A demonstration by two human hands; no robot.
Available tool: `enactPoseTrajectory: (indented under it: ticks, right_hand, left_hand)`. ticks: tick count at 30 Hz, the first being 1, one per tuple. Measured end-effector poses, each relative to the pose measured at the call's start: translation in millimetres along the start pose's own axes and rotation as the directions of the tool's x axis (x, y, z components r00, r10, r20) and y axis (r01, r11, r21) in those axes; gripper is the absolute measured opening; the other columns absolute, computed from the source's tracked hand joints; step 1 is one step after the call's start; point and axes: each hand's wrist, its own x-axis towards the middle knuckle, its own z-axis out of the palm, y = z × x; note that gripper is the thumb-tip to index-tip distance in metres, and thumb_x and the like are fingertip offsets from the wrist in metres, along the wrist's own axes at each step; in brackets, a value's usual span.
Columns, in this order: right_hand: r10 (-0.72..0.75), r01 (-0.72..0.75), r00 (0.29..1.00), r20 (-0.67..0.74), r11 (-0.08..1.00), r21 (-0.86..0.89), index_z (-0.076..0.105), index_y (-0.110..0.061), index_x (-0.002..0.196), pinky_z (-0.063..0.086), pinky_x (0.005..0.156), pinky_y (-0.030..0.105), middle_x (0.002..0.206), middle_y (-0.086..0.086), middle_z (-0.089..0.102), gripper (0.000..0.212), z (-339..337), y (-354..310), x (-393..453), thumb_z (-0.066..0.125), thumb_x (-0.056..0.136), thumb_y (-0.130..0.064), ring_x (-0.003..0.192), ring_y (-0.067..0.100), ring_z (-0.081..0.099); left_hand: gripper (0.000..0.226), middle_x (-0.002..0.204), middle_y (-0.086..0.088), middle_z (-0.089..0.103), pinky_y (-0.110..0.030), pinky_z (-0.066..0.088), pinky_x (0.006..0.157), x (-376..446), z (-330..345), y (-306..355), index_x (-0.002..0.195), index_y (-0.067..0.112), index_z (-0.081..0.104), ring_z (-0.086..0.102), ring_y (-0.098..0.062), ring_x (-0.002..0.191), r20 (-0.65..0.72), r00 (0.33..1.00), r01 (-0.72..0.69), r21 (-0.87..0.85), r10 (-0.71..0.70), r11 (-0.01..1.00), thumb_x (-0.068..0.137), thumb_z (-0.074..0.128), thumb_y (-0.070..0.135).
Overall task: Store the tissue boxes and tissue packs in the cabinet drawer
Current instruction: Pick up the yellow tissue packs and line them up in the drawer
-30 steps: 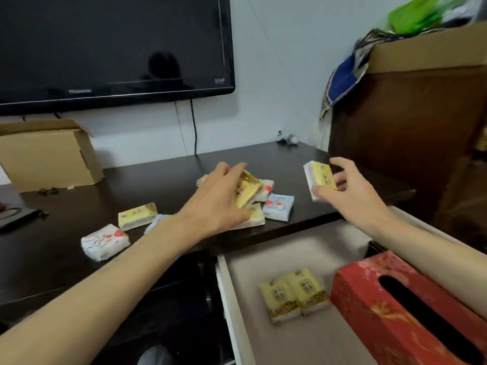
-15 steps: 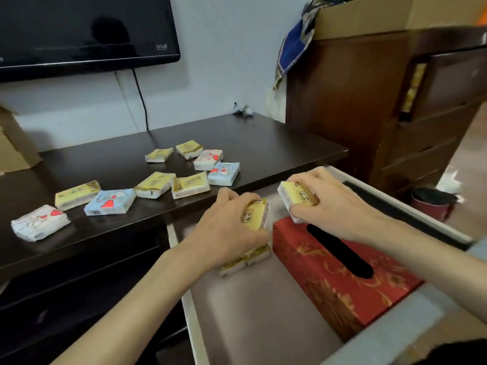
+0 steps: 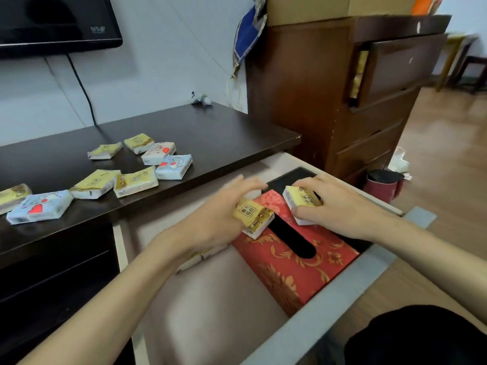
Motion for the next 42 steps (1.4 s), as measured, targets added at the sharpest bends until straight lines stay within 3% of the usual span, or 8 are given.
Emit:
enactPoseTrajectory:
  ticks: [4,8,13,20,26,30,34,42]
  right_hand:
    - [-0.029,0.029,0.999,0.015,1.0,-0.007,0.052,-0.041,0.136,0.052,0.091,0.042,0.127,-0.011,0.05,0.055,0,-6,5,0.064,0.086,-0.06,0.109,0.012,0.056]
    - [-0.073,0.074,0.997,0.022,0.997,-0.037,0.05,-0.036,0.144,0.049,0.097,0.043,0.139,-0.009,0.048,0.072,2,-6,13,0.063,0.082,-0.071,0.12,0.016,0.054]
    - [-0.143,0.13,0.978,0.154,0.988,0.088,0.038,-0.037,0.154,0.044,0.074,0.017,0.137,-0.018,0.046,0.097,-3,13,15,0.076,0.072,-0.073,0.107,0.0,0.055]
    - [-0.22,0.166,0.97,0.107,0.914,0.37,0.05,-0.071,0.12,0.061,0.072,0.031,0.102,-0.012,0.074,0.071,-10,13,16,0.086,0.06,-0.06,0.093,0.007,0.071]
    - [-0.382,0.204,0.894,0.235,0.813,0.545,0.055,-0.062,0.123,0.063,0.078,0.031,0.108,-0.013,0.077,0.074,0,-33,26,0.091,0.061,-0.043,0.1,0.008,0.075]
    - [-0.475,0.424,0.839,0.266,0.876,0.23,0.052,-0.049,0.131,0.058,0.09,0.035,0.12,-0.022,0.061,0.073,21,-65,32,0.087,0.067,-0.051,0.114,0.002,0.061]
    - [-0.585,0.655,0.74,0.332,0.739,-0.158,0.048,-0.044,0.134,0.042,0.086,0.025,0.119,-0.022,0.041,0.078,44,-85,41,0.071,0.066,-0.073,0.116,0.005,0.038]
    - [-0.565,0.694,0.72,0.403,0.584,-0.421,0.046,-0.039,0.143,0.015,0.099,0.031,0.123,-0.017,0.043,0.088,59,-99,43,0.058,0.068,-0.082,0.102,0.004,0.017]
  left_hand:
    - [0.053,0.142,0.008,0.048,-0.037,0.036,0.105,-7,-7,3,0.137,0.028,0.048,0.038,-0.014,0.134,-0.311,0.941,0.209,0.221,-0.134,0.953,0.085,0.054,0.032]
    - [0.083,0.122,0.009,0.051,-0.037,0.036,0.078,-7,17,8,0.127,0.031,0.048,0.046,-0.016,0.119,-0.204,0.943,0.326,0.428,-0.262,0.843,0.066,0.04,0.086]
    - [0.089,0.139,0.003,0.052,-0.031,0.039,0.095,4,22,2,0.145,0.025,0.036,0.046,-0.019,0.128,-0.145,0.967,0.25,0.349,-0.211,0.903,0.071,0.067,0.063]
    - [0.101,0.149,0.0,0.047,-0.019,0.032,0.095,-14,-11,0,0.154,0.019,0.028,0.045,-0.016,0.132,-0.028,0.965,0.26,0.215,-0.26,0.941,0.072,0.078,0.05]
    - [0.054,0.105,0.004,0.071,-0.038,0.054,0.089,-62,-38,-19,0.109,0.024,0.066,0.065,-0.013,0.099,0.009,0.923,0.383,0.06,-0.384,0.922,0.066,0.085,0.051]
    - [0.079,0.11,0.013,0.053,-0.032,0.049,0.089,-88,-13,-34,0.119,0.029,0.057,0.054,-0.008,0.1,-0.026,0.93,0.353,0.329,-0.366,0.876,0.055,0.071,0.074]
    - [0.077,0.108,0.012,0.04,-0.034,0.048,0.088,-111,6,-51,0.12,0.031,0.053,0.039,-0.01,0.104,-0.06,0.966,0.247,0.494,-0.251,0.833,0.061,0.061,0.08]
    - [0.072,0.113,0.009,0.042,-0.031,0.046,0.081,-114,13,-62,0.123,0.024,0.054,0.036,-0.012,0.108,-0.055,0.972,0.22,0.542,-0.227,0.811,0.071,0.059,0.074]
